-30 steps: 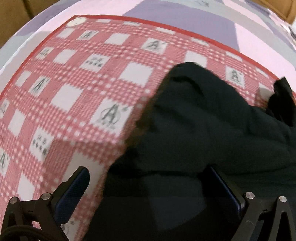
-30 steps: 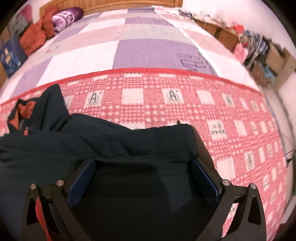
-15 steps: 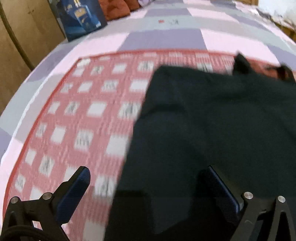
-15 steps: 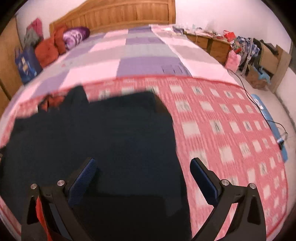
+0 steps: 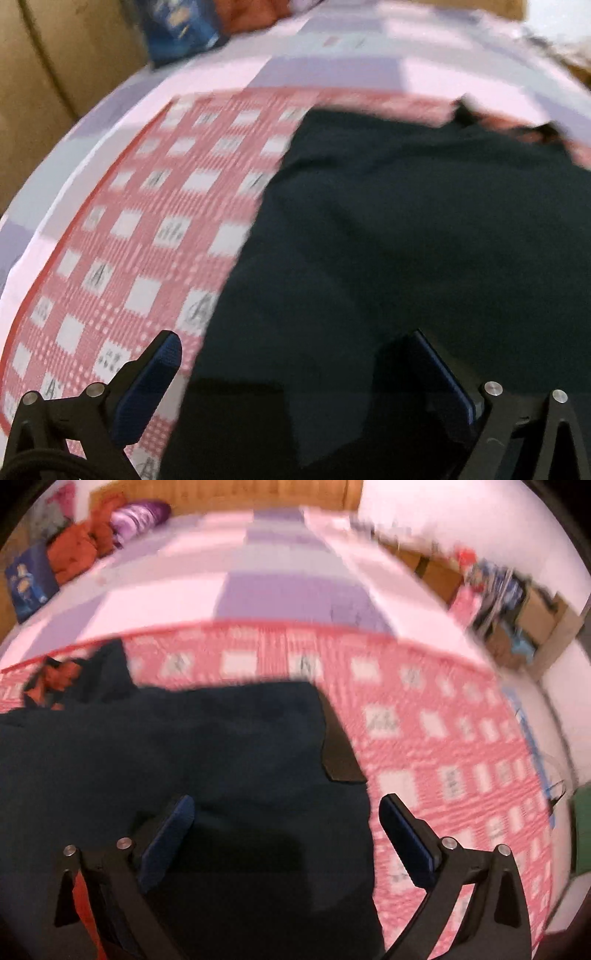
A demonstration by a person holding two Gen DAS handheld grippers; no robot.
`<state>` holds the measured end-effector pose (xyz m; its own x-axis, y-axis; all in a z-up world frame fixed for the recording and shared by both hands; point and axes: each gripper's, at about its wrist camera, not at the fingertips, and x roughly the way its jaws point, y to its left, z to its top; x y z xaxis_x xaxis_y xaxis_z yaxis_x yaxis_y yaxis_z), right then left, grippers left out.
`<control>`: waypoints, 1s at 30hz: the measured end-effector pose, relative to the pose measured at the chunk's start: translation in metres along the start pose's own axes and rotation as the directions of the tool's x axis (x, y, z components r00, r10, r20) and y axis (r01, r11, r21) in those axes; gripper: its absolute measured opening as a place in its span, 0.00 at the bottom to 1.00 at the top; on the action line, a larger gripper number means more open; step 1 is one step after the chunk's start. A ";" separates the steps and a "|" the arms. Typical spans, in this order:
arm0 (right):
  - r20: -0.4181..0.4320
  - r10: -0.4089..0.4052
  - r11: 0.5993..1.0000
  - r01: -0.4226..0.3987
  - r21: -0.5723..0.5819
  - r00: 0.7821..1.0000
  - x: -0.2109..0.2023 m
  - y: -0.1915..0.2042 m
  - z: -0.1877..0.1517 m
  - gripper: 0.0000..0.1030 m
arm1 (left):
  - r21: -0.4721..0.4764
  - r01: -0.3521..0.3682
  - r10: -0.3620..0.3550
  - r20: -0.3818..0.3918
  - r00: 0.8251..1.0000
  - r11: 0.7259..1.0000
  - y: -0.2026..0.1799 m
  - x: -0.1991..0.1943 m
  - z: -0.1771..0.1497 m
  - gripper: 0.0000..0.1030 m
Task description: Fold large clothes
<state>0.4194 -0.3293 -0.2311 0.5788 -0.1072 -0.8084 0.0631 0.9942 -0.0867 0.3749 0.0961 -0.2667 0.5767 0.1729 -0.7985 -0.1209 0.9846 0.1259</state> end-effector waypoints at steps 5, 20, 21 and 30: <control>0.102 0.243 0.950 -0.216 -0.227 0.965 -0.094 0.074 -0.079 0.99 | 0.116 0.223 -0.233 0.081 0.969 0.968 -0.060 -0.055 -0.028 0.98; -0.097 -0.070 0.997 0.068 -0.024 0.993 -0.068 -0.074 -0.196 0.99 | 0.035 -0.029 0.030 -0.045 0.999 0.999 0.034 -0.007 -0.097 1.00; -0.104 -0.105 0.994 0.102 -0.027 0.989 -0.071 -0.080 -0.197 0.99 | 0.023 -0.072 0.074 -0.057 0.996 0.997 0.039 -0.009 -0.094 1.00; 0.075 -0.058 0.987 0.069 -0.145 0.996 -0.099 0.031 -0.124 1.00 | 0.114 0.187 -0.191 0.020 0.981 0.976 -0.057 -0.040 -0.039 0.99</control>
<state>0.2637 -0.2875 -0.2259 0.6333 -0.1647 -0.7562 -0.0159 0.9741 -0.2254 0.3267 0.0316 -0.2649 0.6052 -0.0176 -0.7958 0.0820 0.9958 0.0404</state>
